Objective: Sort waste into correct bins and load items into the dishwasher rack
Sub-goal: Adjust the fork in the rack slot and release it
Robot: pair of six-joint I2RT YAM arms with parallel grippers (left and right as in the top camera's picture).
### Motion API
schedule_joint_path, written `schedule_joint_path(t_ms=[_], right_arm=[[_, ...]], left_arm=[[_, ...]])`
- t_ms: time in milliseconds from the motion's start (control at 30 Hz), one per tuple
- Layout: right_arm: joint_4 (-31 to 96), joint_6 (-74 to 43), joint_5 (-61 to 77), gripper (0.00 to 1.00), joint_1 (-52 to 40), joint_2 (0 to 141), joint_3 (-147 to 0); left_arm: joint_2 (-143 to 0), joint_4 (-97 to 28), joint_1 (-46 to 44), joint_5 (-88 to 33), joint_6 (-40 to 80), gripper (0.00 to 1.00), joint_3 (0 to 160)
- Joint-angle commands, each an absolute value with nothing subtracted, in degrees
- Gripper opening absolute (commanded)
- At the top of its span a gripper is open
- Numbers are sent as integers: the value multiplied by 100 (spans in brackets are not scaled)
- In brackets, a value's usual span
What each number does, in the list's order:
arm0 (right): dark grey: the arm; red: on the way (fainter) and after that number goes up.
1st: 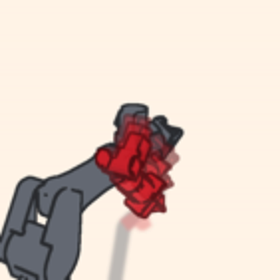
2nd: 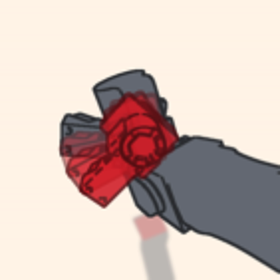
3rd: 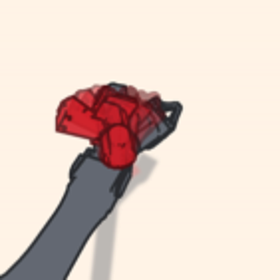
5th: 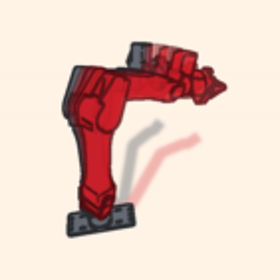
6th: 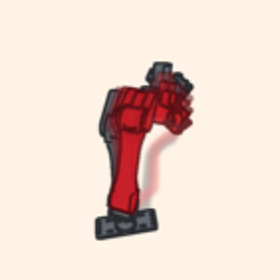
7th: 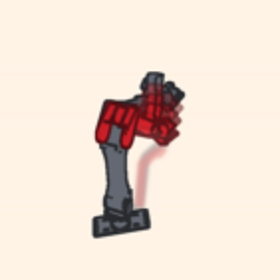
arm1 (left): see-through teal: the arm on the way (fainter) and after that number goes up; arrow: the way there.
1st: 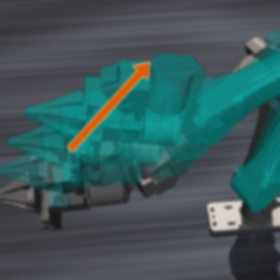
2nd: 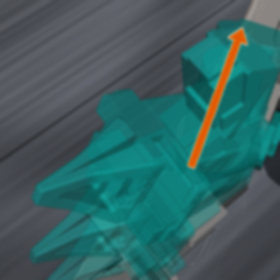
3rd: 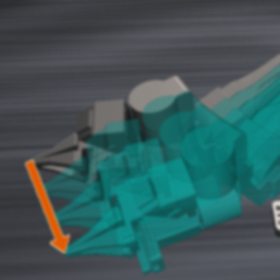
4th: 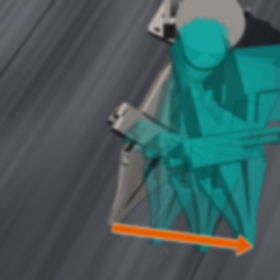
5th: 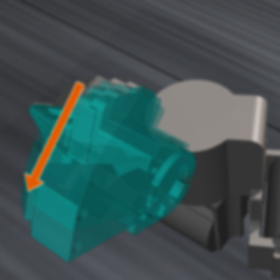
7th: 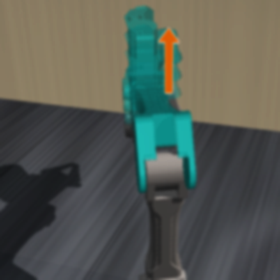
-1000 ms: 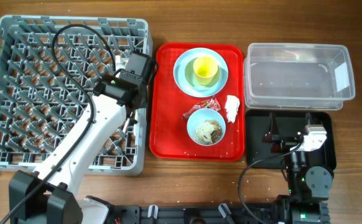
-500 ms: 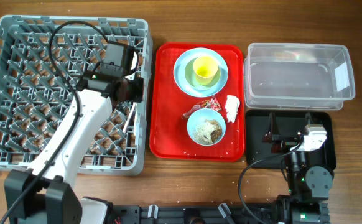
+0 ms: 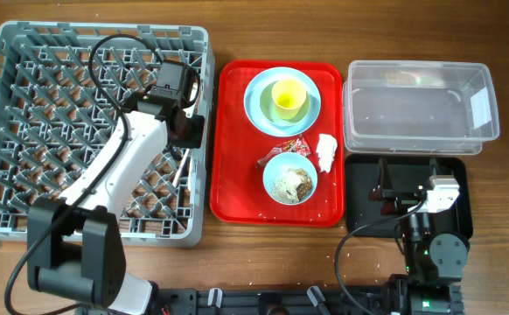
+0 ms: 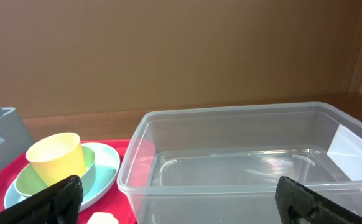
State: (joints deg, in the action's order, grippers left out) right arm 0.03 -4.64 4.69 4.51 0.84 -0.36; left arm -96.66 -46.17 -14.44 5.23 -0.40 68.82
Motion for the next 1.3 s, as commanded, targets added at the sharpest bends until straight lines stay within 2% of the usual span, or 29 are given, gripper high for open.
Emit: schedule_joint_path(t_ms=[0, 233, 333, 400, 567, 833, 967, 1267], right_arm=[[-14, -464, 449, 100, 473, 64, -30], [-14, -464, 449, 100, 473, 64, -30], [-14, -464, 449, 100, 473, 64, -30], [-14, -464, 449, 100, 473, 64, -30], [-14, -464, 449, 100, 473, 64, -30], [-14, -464, 449, 100, 473, 64, -30], [-14, -464, 449, 100, 473, 64, -30], [-14, -462, 449, 100, 473, 64, -30]], left_arm=[[-9806, -4565, -1398, 427, -134, 29, 6845], [-10130, -4486, -1398, 366, -128, 28, 6845], [-10141, -4296, -1398, 366, -128, 24, 6847], [-10141, -4237, -1398, 344, -106, 14, 6847], [-10141, -4228, -1398, 283, -106, 4, 6847], [-9509, -4091, -1396, 373, 217, 4, 7312], [-9157, -4086, -1398, 928, 220, 4, 7369], [-9253, -4569, -1402, 705, 346, 5, 7312]])
